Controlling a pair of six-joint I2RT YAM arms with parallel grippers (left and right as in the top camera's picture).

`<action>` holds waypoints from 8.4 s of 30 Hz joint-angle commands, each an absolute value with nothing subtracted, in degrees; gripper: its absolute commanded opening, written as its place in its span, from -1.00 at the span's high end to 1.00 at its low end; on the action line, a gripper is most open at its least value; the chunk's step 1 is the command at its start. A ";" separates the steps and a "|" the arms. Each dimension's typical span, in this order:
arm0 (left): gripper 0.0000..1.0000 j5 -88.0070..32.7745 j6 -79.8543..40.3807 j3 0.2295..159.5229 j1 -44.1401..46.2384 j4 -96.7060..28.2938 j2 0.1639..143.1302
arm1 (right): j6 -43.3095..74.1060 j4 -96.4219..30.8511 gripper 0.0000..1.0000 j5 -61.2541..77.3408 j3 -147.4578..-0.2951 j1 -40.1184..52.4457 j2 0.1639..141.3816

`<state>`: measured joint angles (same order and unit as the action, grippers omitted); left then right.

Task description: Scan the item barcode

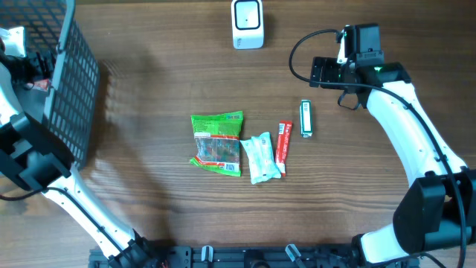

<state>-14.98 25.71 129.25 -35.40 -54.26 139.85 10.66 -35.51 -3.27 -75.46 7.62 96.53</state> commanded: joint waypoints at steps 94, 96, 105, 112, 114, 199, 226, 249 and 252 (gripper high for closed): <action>0.04 -23.24 -5.69 100.47 23.86 -67.40 100.29 | 9.19 -43.57 -0.64 60.10 -75.83 3.29 84.16; 0.04 -23.33 -6.59 99.37 25.74 -65.25 100.29 | 10.44 -43.35 -0.59 60.01 -75.83 5.23 84.27; 0.00 -25.71 -1.56 99.37 27.31 -64.27 100.29 | 20.84 -39.03 -0.55 59.59 -75.72 7.92 88.86; -0.03 -27.16 6.07 99.37 27.44 -64.42 100.27 | 20.97 -39.05 -0.33 64.42 -75.72 7.92 93.80; -0.04 -27.16 6.07 99.37 27.44 -64.23 100.27 | 20.99 -39.09 -0.29 64.47 -75.72 8.12 93.80; 0.92 -13.82 -17.19 61.93 22.13 -33.08 100.29 | 60.82 -3.79 -0.11 32.88 -54.46 30.04 105.56; 0.92 -12.29 -17.19 61.93 22.13 -33.15 100.29 | 57.95 -5.10 0.77 24.45 -54.26 31.66 105.56; 0.50 -8.45 -17.19 67.44 11.46 -44.21 90.13 | 14.22 -52.75 0.92 -39.09 -70.30 28.16 91.90; 0.49 -8.47 -17.19 67.44 11.46 -44.51 91.57 | 11.97 -51.59 0.91 -39.24 -68.16 26.06 93.47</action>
